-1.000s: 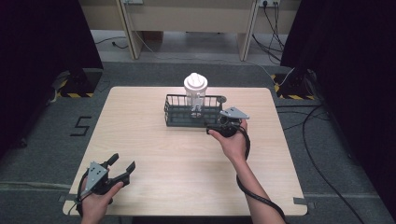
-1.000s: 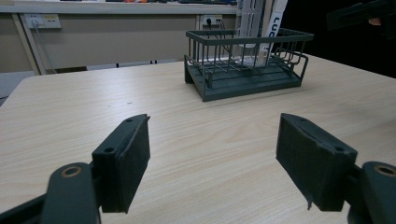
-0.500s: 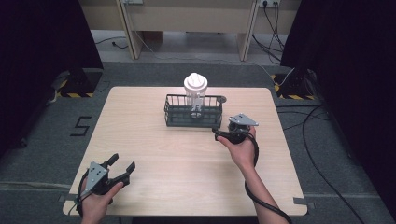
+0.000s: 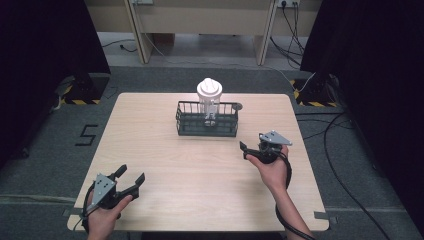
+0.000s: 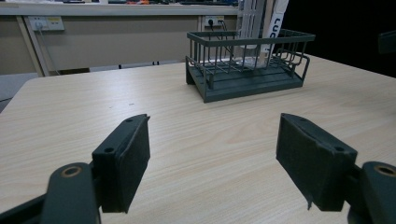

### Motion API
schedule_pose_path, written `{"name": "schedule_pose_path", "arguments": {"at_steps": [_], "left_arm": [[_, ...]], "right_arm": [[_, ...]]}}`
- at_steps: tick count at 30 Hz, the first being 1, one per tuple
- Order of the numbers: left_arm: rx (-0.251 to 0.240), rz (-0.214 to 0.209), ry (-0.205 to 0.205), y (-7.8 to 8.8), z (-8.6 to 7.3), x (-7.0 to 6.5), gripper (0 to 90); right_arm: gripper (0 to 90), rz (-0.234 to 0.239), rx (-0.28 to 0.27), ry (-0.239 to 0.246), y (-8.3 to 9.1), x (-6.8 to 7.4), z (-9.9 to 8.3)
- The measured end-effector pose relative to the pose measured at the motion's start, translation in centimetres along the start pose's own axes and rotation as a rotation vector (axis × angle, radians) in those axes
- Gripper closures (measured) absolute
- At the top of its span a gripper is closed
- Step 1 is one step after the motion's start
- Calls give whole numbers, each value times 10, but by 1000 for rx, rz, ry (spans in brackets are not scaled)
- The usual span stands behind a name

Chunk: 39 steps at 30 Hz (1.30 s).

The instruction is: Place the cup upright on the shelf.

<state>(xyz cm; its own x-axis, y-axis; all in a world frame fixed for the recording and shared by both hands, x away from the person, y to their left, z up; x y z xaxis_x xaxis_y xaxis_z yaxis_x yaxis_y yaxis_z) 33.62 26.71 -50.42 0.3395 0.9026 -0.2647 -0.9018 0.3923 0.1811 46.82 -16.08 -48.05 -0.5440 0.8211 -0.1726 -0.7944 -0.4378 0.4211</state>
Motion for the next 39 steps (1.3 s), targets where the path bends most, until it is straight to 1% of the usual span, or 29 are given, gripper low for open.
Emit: {"name": "schedule_pose_path", "arguments": {"at_steps": [4,7,10,12,17,23,26,32,35,39], "left_arm": [[-4,4,1,0,0,0,248],[-3,5,1,0,0,1,248],[-4,9,-3,0,0,1,248],[-13,12,3,1,1,1,248],[-10,16,-1,1,1,2,247],[-11,17,-1,1,1,1,248],[-12,19,0,1,1,2,248],[-15,20,2,1,1,2,248],[-15,21,2,1,1,2,248],[-15,21,1,1,1,1,248]], "right_arm": [[167,-4,12,3,6,-2,-9],[171,-25,2,-3,14,-7,-15],[172,-37,6,-16,19,-10,-22],[172,-44,11,-24,23,-13,-27],[174,-60,15,-39,35,-18,-40],[174,-74,22,-38,44,-21,-50],[174,-80,26,-51,49,-22,-57],[174,-97,29,-60,58,-26,-68],[175,-103,27,-62,62,-27,-73],[175,-114,22,-76,67,-28,-79]]}}
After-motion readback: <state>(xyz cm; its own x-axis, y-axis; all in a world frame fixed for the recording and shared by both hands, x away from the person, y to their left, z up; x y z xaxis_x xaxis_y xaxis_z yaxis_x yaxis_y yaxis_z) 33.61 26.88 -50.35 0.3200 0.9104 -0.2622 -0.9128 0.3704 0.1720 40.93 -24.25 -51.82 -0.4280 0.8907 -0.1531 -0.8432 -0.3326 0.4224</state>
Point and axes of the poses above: each handheld gripper's, and its own axes: y roughly backward along the jaws, z roughly out of its top, x roughly to its left, the point moved 5 cm from there along -y, roughly forward along the jaws, and after that the axes turned 13 degrees about y, right-handed, at the moved point
